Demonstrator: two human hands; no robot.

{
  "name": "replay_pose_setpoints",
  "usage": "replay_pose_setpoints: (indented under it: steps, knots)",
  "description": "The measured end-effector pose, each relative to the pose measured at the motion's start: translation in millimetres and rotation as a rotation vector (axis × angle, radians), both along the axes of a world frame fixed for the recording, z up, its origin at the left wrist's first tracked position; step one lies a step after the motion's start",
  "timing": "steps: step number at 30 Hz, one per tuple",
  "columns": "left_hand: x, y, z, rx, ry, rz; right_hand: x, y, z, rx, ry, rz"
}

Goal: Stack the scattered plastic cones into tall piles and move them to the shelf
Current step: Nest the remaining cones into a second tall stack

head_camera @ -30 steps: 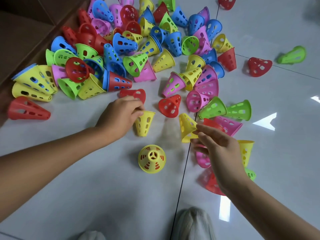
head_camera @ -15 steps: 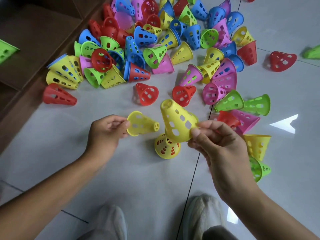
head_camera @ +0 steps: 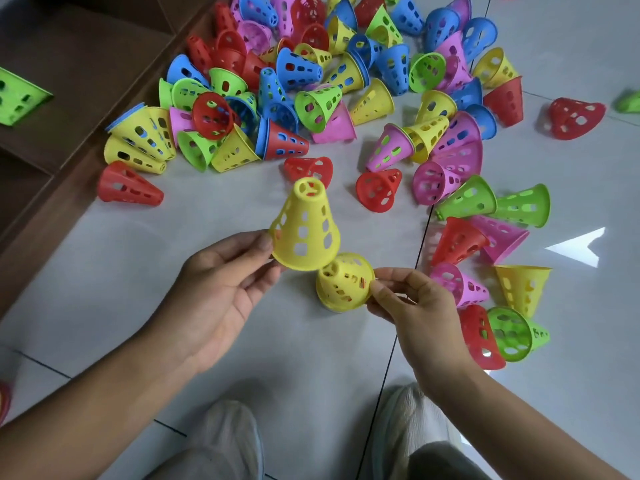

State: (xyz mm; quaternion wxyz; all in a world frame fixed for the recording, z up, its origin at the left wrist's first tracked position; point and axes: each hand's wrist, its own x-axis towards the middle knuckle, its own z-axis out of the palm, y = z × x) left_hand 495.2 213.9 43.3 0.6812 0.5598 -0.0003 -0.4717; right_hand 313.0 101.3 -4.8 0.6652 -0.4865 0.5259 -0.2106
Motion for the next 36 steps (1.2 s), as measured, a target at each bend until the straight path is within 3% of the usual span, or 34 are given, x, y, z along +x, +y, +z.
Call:
replay_pose_setpoints:
  steps: [6,17,27,36]
  knots:
    - [-10.7,-6.4,-5.1,-0.034,0.028,-0.098,-4.9,1.0,-9.0,-0.023,0.066,0.086]
    - [-26.2,-5.9,-50.1,0.120,0.056,-0.131,-5.6,-28.4,-16.4,-0.084,0.162,0.133]
    - [-21.5,-9.1,-74.2,0.232,-0.067,-0.249,31.7,-93.2,1.4,0.063,-0.041,0.085]
    - [8.9,-52.6,-74.9,0.337,-0.385,-0.252,42.3,-111.9,-6.0,0.192,-0.051,0.107]
